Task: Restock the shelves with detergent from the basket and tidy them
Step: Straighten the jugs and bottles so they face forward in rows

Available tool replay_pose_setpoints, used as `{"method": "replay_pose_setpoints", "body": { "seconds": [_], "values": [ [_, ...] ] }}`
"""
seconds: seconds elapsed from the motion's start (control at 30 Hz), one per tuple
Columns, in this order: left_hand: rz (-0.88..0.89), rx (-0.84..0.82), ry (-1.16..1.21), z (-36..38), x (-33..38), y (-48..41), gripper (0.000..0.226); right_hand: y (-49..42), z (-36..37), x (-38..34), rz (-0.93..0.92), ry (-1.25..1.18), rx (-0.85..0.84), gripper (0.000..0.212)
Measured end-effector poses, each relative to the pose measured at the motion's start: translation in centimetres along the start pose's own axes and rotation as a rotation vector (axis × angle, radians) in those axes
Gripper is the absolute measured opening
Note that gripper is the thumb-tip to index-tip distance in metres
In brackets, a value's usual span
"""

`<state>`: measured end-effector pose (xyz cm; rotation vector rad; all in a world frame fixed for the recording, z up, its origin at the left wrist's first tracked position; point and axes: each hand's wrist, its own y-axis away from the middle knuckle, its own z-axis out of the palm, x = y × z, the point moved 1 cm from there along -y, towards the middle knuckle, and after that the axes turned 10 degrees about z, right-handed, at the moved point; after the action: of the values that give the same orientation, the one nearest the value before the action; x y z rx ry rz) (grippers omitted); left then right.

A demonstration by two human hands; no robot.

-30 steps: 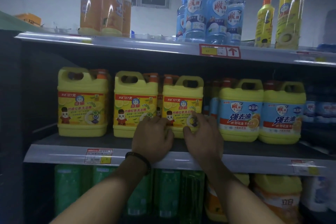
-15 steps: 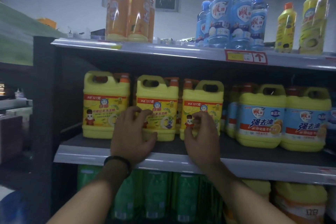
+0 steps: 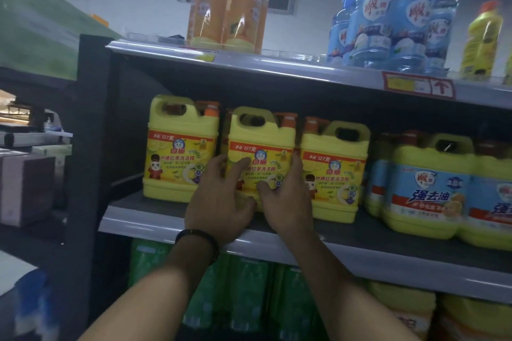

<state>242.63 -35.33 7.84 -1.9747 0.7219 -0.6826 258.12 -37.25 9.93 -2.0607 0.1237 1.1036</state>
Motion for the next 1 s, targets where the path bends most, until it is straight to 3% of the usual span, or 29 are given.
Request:
{"method": "replay_pose_setpoints", "body": {
  "seconds": [0.07, 0.2, 0.37, 0.5, 0.7, 0.8, 1.0],
  "values": [
    [-0.005, -0.001, 0.014, 0.1, 0.0, 0.1, 0.085, -0.1, -0.3, 0.3, 0.017, -0.150, -0.029, 0.095],
    [0.005, 0.035, 0.030, 0.0, 0.0, 0.1, 0.091, -0.3, -1.0, 0.9, 0.067, -0.386, 0.066, 0.086],
    [-0.018, 0.040, 0.011, -0.2, 0.1, -0.1, 0.106, -0.3, -1.7, 1.0, 0.041, -0.500, 0.093, 0.034],
    [-0.036, -0.088, 0.005, -0.7, 0.3, -0.6, 0.116, 0.1, -1.6, 1.1, -0.089, -0.577, 0.033, 0.034],
    [-0.076, -0.047, 0.241, -0.6, -0.1, -0.5, 0.075, 1.0, -1.1, 0.2, -0.333, -0.474, -0.117, 0.034],
    [-0.026, 0.018, 0.267, -0.5, -0.3, -0.4, 0.062, 0.6, -1.1, 0.7, -0.279, -0.417, -0.008, 0.034],
    [-0.146, 0.064, 0.419, -0.7, -1.0, -0.3, 0.060, 0.4, -0.7, 0.7, -0.160, -0.015, 0.092, 0.047]
  ]
}}
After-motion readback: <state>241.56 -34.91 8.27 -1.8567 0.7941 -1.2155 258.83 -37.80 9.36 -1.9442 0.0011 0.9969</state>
